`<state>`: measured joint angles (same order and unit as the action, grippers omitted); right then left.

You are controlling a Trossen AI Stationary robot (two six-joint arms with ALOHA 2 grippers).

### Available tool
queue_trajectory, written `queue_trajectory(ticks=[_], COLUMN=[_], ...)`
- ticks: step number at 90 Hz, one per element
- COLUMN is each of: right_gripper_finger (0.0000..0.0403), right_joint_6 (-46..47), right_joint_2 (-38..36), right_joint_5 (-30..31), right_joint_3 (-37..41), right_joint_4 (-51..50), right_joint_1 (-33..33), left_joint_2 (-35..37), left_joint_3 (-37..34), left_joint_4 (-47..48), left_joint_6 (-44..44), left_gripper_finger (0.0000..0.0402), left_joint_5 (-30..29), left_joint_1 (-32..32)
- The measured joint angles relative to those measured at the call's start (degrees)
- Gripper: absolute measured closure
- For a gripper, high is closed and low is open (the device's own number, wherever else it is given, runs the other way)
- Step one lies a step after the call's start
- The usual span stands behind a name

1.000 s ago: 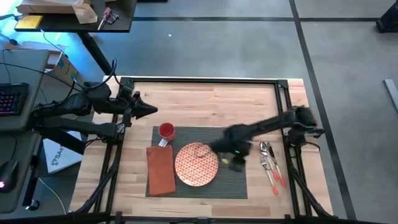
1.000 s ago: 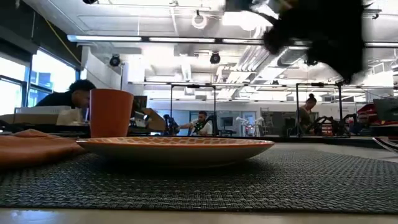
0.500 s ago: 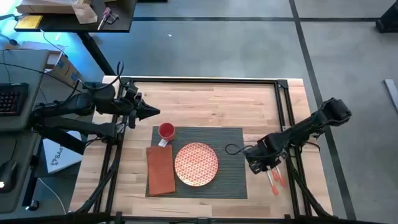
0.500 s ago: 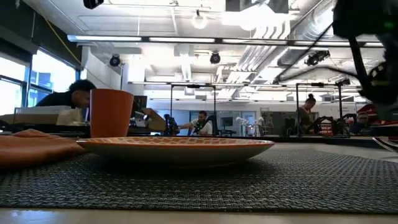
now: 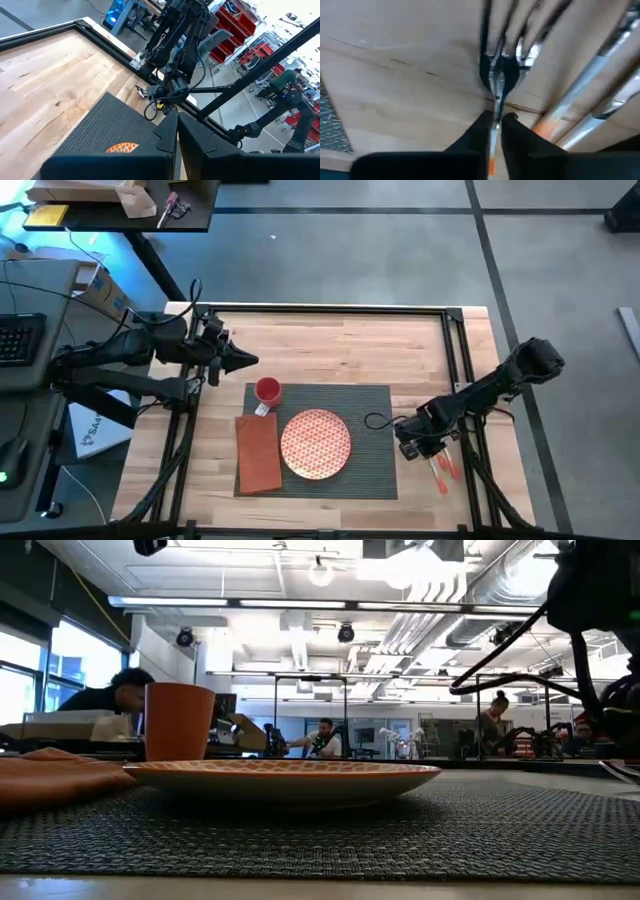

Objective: Set table place
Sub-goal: Put the orange fork on top of the orange table napkin

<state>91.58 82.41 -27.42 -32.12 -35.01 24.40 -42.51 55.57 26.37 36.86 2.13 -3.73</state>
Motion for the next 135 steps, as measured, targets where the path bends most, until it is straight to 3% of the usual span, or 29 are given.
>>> queue_trajectory(ticks=[15,35,52,67,86,102,115,135], right_gripper_finger=[0.0402,0.0403,0.0403,0.0403,0.0403,0.0403,0.0403,0.0403], right_joint_6=[0.29,1.28,-4.63,-11.89,-19.73,-21.12,-21.13,-21.13], right_joint_2=[-0.74,-1.86,-1.86,-1.86,-1.2,-1.18,-1.16,-1.16], right_joint_5=[4.41,23.01,38.57,46.1,47.79,46.44,45.9,45.88], right_joint_3=[-7.12,-21.77,-35.85,-45.62,-53.26,-54.49,-54.49,-54.47], right_joint_4=[0.98,0.2,-0.81,-2.88,-3.09,-3.12,-3.11,-3.11], right_joint_1=[-0.41,-2.38,-6.83,-11.0,-14.66,-15.47,-15.48,-15.49], left_joint_2=[-0.94,-7.8,-17.88,-26.15,-32.19,-34.18,-34.15,-34.81], left_joint_3=[0.0,0.0,0.0,0.0,0.0,0.0,0.0,0.04], left_joint_4=[0.68,-2.99,-18.17,-32.27,-39.67,-40.98,-40.97,-41.79], left_joint_6=[-0.89,-3.93,-8.21,-13.99,-18.03,-24.23,-28.72,-28.17], left_gripper_finger=[0.0401,0.0401,0.0401,0.0391,0.0314,0.0253,0.025,0.0285], left_joint_5=[-1.35,-1.28,-1.14,1.9,3.87,-5.82,-13.96,-10.3], left_joint_1=[0.08,3.43,6.14,6.43,6.13,7.1,8.28,8.35])
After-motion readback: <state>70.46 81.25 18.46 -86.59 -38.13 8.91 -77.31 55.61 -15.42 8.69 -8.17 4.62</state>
